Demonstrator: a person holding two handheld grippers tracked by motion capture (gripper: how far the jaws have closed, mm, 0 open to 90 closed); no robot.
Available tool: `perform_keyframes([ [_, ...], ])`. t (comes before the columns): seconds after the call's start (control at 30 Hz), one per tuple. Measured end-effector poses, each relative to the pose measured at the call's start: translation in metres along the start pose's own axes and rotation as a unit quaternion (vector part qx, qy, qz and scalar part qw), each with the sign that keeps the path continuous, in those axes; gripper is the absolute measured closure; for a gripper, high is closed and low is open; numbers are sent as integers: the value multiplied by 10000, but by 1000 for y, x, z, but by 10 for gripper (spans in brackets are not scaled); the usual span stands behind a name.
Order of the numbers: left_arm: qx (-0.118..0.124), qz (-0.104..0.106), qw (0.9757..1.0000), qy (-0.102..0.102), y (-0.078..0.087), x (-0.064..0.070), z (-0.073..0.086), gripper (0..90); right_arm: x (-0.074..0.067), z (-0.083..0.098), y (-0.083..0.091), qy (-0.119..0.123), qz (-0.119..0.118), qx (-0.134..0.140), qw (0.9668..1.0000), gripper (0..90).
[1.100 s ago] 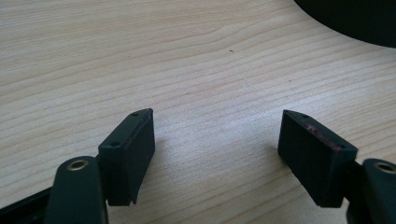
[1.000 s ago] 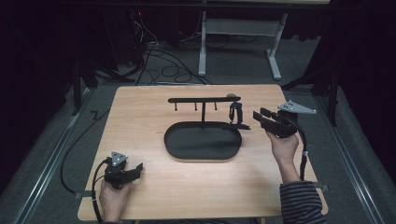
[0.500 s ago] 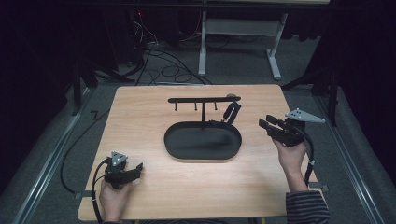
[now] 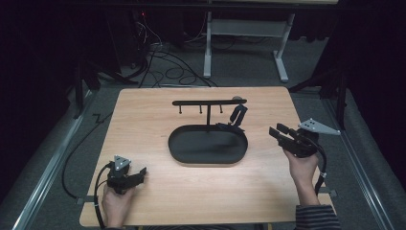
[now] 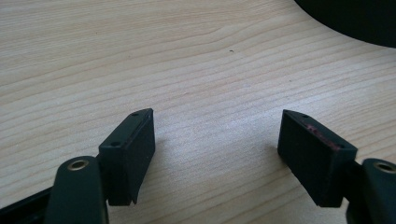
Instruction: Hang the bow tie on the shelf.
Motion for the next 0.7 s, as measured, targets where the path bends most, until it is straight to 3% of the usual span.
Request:
perform_keyframes([
  [0.7, -1, -3, 10000, -11, 0, 0, 0, 279, 7, 34, 13, -268, 70, -15, 9996, 606],
])
Point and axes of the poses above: each handheld gripper's, and its own axes: y roughly backward along the jaws, z roughly out of its underside, x roughly to its right, the point moved 7 cm from there along -y, roughly forward along the jaws, and after that the axes turned 11 degrees about -z, right-handed, at the moved point
